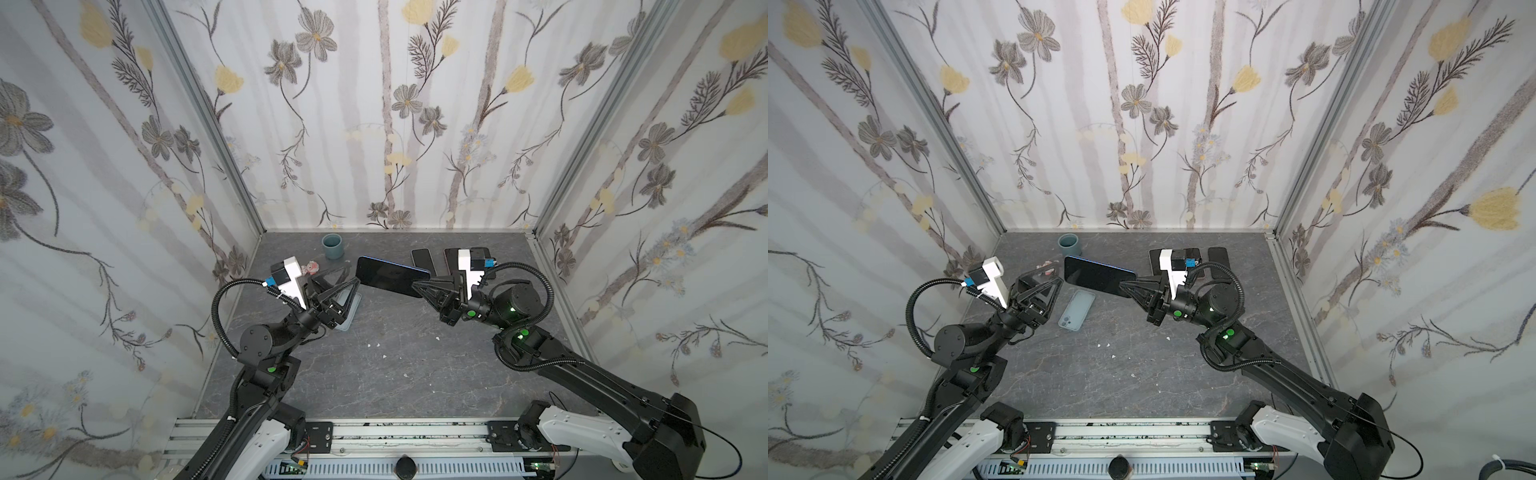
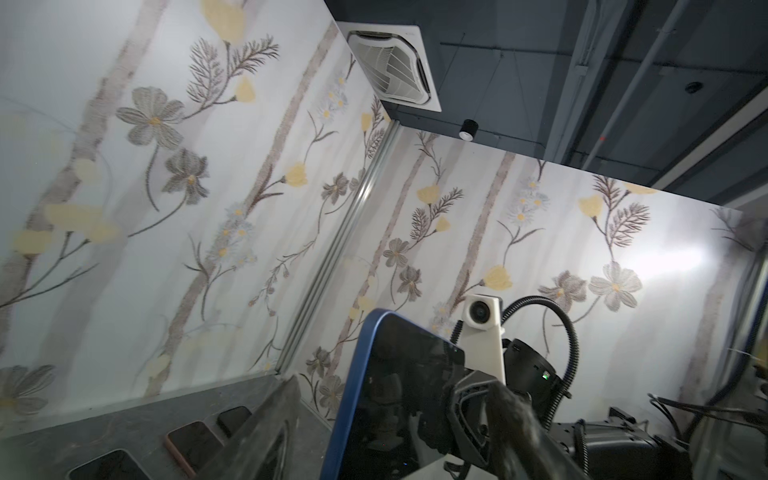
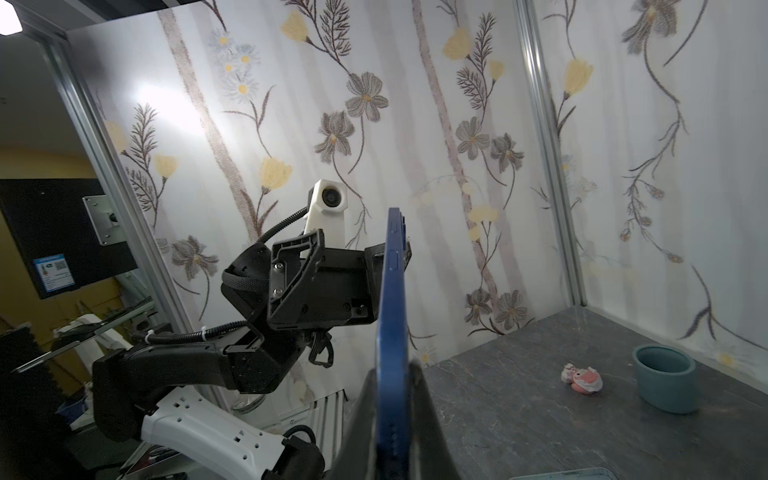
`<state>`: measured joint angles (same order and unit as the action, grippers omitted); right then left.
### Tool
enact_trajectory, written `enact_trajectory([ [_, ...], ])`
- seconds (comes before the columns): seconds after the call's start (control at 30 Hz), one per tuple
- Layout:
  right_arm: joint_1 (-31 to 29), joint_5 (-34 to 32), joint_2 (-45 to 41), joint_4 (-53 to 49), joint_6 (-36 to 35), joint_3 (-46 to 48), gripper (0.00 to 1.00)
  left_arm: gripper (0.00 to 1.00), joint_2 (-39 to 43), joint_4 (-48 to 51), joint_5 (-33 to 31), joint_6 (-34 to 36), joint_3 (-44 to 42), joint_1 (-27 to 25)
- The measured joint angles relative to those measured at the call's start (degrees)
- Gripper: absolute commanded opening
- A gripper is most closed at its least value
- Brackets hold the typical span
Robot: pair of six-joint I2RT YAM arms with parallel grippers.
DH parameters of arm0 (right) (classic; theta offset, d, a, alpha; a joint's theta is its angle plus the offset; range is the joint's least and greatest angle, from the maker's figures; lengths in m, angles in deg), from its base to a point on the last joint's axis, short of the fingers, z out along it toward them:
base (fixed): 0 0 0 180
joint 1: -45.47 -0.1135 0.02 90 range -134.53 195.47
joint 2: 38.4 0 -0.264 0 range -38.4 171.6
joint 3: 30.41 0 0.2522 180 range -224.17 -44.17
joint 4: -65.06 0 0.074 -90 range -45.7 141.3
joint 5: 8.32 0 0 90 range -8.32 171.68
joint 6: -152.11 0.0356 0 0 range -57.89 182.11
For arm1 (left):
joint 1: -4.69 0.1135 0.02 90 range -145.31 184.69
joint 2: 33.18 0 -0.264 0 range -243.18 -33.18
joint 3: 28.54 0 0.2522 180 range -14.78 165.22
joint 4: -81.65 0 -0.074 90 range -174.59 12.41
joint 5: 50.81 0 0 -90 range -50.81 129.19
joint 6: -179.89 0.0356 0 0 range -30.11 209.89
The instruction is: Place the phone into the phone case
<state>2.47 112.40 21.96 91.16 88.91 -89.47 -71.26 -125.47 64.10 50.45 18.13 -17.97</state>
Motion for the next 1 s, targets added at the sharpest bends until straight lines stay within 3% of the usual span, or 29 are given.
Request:
enact_trajectory([
  [0.17, 0.02, -6.67, -3.32, -6.51, -4.39, 0.37, 0.0, 0.7, 0.44, 13.57, -11.82, 3.1, 1.73, 0.04],
  [0.4, 0.0, -11.85, -7.61, -14.45, -9.33, 2.58, 0.0, 0.7, -7.02, 27.67, -20.41, 1.92, 2.99, 0.04],
  [0.6, 0.0, -14.97, -10.95, -21.29, -13.14, 4.85, 0.0, 0.71, -19.41, 32.63, -22.62, -2.19, 3.08, 0.04],
  [1.0, 0.09, -15.41, -14.4, -28.11, -17.49, 6.54, 0.0, 0.7, -42.51, 28.0, -21.64, -6.75, 5.77, 2.34],
])
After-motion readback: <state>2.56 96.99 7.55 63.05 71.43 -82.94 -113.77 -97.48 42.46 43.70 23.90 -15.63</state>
